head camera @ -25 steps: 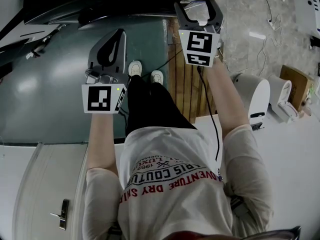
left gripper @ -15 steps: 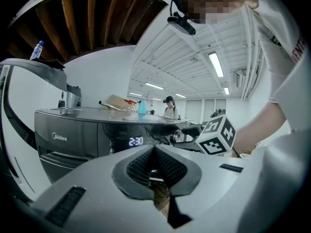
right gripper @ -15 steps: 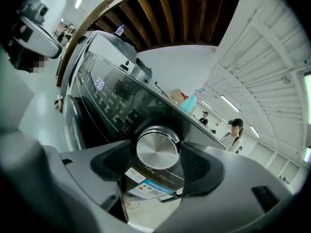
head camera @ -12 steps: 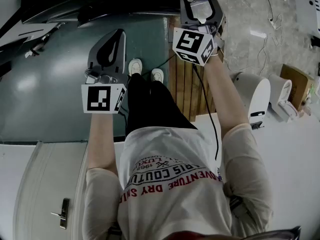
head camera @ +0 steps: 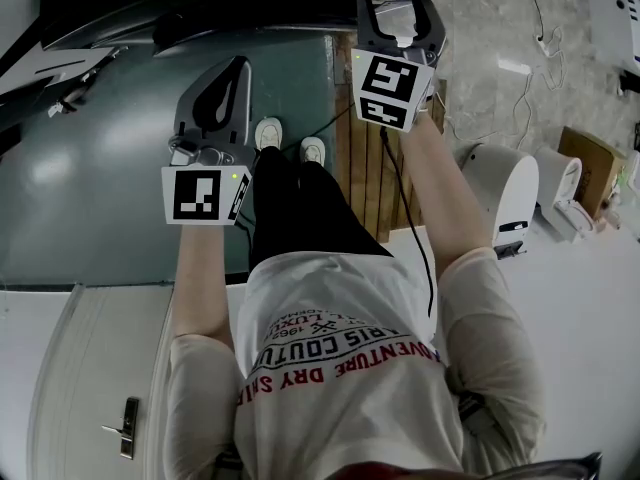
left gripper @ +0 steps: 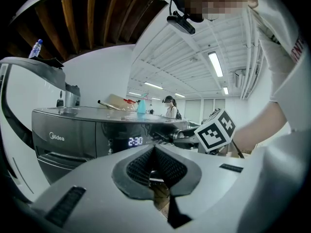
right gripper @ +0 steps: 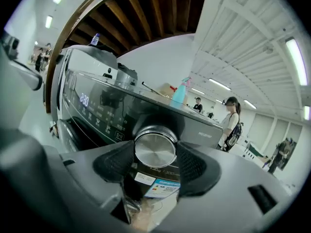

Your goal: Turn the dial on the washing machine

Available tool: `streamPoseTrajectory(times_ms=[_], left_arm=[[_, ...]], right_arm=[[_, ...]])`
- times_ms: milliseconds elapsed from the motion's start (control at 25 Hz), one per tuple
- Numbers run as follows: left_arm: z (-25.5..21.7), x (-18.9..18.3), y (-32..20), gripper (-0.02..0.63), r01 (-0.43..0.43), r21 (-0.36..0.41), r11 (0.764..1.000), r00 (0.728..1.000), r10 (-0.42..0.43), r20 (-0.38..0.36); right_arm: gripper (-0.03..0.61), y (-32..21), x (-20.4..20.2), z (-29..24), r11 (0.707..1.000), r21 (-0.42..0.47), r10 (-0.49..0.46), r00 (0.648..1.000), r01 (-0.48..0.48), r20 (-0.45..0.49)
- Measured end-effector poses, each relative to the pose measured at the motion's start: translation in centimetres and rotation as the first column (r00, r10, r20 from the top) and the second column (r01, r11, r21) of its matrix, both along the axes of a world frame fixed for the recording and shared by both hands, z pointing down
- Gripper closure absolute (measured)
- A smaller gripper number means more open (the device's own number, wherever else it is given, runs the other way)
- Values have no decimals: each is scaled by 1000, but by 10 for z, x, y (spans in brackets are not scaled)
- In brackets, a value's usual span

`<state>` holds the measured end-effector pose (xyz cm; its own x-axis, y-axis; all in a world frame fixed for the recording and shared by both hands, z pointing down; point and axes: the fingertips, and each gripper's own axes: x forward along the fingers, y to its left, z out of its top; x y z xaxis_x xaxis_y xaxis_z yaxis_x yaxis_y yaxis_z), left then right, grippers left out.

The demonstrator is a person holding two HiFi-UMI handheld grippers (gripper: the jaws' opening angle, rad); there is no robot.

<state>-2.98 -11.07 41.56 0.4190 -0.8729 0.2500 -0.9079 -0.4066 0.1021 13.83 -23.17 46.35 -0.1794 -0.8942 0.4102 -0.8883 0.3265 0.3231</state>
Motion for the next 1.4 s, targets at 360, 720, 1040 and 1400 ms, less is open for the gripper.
streamPoseTrajectory(times_ms=[360, 720, 1040, 1400], left_arm=[[-1, 2, 0, 597, -2, 2, 1000, 1000, 2, -3], [-9, -1, 0, 597, 1, 7, 1000, 1000, -2, 15], [-44, -13, -6, 597, 8, 43, 999, 999, -10, 46], [-91, -22, -1, 597, -3, 64, 998, 992, -5, 123]], right_arm=[[288, -1, 7, 3, 996, -75, 67, 976, -53, 208], [256, 2, 12, -4, 997, -45, 72, 976, -64, 206], [448, 28, 3, -45, 999, -40, 4, 972, 5, 235], [551, 70, -14, -106, 991, -5, -127, 947, 134, 294]])
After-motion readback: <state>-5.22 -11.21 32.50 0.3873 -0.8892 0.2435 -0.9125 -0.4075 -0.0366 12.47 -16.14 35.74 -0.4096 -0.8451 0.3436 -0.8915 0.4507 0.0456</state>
